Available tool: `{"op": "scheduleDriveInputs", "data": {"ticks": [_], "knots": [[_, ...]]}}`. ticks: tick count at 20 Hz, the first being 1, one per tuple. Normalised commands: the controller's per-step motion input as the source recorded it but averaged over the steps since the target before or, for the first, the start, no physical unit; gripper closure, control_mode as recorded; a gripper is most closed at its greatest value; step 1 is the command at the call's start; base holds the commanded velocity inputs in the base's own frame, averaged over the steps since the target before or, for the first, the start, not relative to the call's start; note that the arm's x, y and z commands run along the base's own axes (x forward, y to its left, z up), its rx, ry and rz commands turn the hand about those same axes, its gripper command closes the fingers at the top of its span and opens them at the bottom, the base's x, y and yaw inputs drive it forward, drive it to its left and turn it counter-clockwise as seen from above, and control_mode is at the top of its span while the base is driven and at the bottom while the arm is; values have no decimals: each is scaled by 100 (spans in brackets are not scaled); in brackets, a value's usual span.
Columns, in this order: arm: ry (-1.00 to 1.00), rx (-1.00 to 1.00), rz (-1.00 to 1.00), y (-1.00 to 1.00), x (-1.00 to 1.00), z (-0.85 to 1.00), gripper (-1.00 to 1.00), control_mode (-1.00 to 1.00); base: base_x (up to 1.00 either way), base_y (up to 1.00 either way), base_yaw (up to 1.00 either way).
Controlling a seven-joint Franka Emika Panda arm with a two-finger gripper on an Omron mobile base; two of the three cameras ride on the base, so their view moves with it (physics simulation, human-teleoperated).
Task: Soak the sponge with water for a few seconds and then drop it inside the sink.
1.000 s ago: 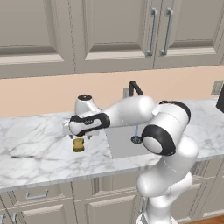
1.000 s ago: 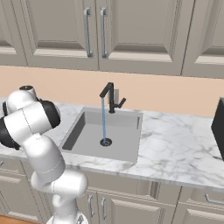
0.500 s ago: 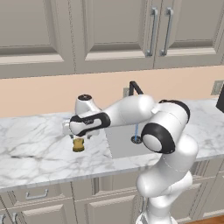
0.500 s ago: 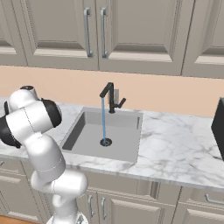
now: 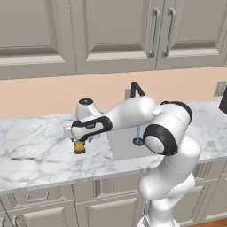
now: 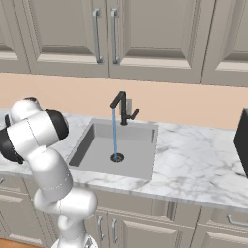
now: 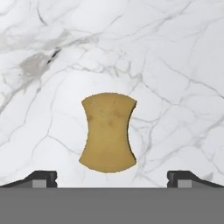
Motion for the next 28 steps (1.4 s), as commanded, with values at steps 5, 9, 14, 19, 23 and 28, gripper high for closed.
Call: {"op": "scheduleDriveInputs", "data": {"ticks": [5,9,14,19,23,28], "knots": [[-1,0,0,7,3,-11,-100,-100,0,0,0],[-1,0,0,5,8,-15,-100,-100,0,0,0],[0,0,0,2,2,-11,-100,-100,0,0,0],[-1,0,0,3,0,-14,-100,-100,0,0,0],[-3,0,0,1,1,-23,-100,-100,0,0,0],[-4,0,0,0,2,-21,-100,-100,0,0,0]]}}
